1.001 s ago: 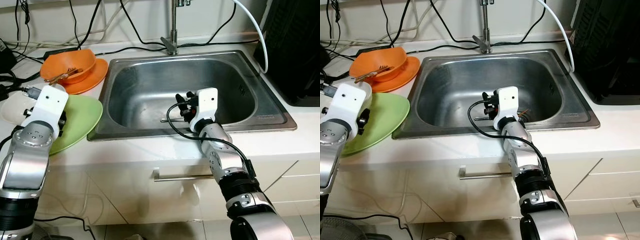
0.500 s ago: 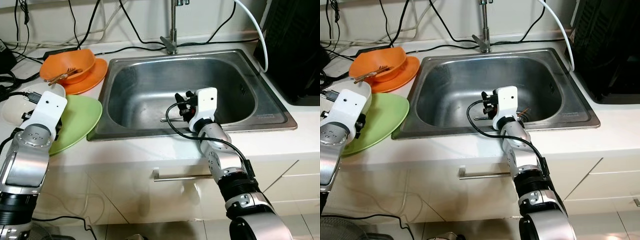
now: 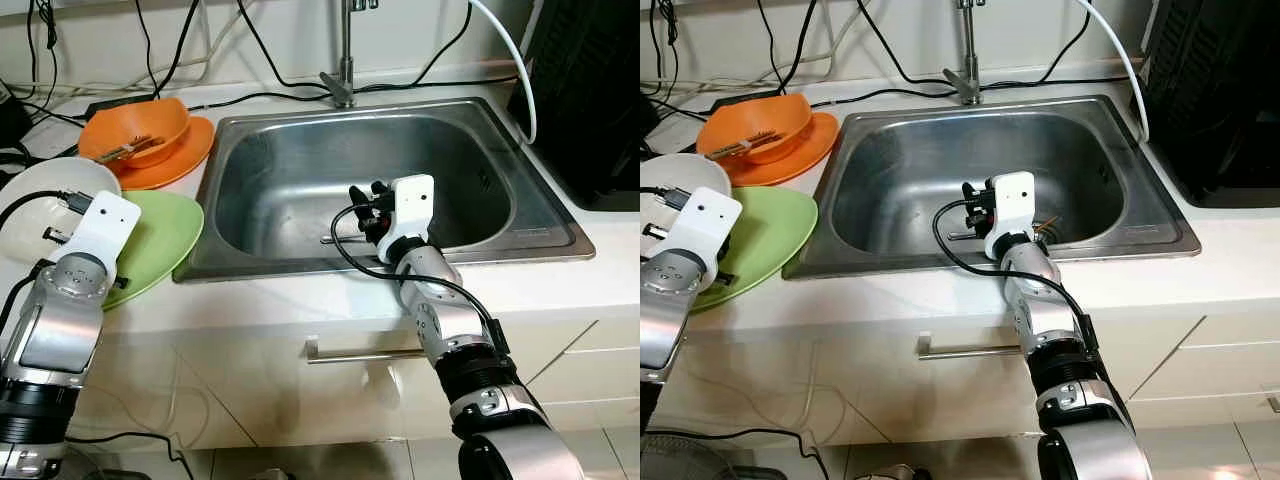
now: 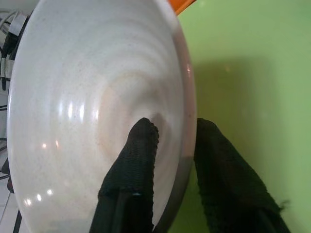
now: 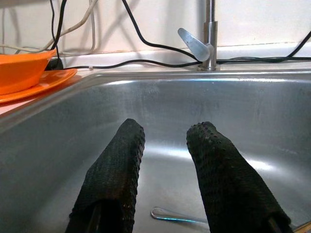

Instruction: Kitchen organization

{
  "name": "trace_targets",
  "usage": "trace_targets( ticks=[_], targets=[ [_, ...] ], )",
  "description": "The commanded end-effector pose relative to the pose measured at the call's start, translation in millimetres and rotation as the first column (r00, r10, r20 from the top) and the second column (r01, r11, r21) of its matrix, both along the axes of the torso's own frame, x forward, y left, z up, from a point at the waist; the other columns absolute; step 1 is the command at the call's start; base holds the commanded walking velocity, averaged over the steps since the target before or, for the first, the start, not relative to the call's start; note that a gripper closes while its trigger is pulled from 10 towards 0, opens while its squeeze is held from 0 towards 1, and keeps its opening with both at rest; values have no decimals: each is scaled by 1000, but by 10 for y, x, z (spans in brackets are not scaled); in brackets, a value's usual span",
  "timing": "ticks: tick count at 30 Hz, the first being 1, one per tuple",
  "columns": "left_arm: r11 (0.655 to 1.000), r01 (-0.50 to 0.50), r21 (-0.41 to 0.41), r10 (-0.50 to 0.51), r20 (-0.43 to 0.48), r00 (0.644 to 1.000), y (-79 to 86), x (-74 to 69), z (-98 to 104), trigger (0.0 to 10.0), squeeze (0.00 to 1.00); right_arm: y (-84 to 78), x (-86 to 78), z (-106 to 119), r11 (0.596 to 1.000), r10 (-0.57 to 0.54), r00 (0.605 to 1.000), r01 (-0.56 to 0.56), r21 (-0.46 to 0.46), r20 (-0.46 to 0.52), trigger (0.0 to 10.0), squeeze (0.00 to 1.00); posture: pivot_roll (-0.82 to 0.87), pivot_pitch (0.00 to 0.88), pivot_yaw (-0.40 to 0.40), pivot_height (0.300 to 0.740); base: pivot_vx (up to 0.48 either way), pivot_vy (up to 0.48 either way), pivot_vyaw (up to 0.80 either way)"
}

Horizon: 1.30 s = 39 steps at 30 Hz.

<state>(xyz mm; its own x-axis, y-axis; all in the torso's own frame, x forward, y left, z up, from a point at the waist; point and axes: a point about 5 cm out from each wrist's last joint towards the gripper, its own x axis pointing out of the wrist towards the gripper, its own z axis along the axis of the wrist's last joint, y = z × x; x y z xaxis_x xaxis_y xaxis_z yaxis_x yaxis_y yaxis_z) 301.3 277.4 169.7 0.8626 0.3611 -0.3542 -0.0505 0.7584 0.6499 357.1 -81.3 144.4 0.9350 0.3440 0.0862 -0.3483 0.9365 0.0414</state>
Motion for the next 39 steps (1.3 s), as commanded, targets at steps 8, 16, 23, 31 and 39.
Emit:
trace_targets(
  ticks=[8, 16, 23, 31, 39],
  targets=[
    [999, -19, 41, 18, 33, 999, 44, -4, 59, 0, 0, 43, -34, -106, 1000, 14, 999, -15, -13, -40, 10000, 0, 219, 19, 117, 740, 0, 0, 0],
    [984, -63, 169, 43, 116, 992, 91, 16, 214, 0, 0, 43, -26, -105, 1000, 15, 999, -16, -13, -41, 10000, 0, 223, 23, 114, 740, 0, 0, 0],
    [912, -72, 403, -18, 214, 977, 64, 53, 445, 4863, 0, 36, -23, -104, 1000, 12, 999, -13, -11, -42, 10000, 0, 224, 28, 110, 740, 0, 0, 0],
    [766, 147, 626, -420, 315, 851, -492, 210, 852, 10000, 0, 10, -8, -96, 1000, -4, 999, 4, -9, -38, 10000, 0, 225, 35, 109, 740, 0, 0, 0],
    [577, 414, 704, -699, 162, 697, -928, 287, 771, 10000, 0, -63, 31, -9, 999, -43, 999, 43, 2, -3, 10000, 0, 213, 37, 108, 740, 0, 0, 0]
  ],
)
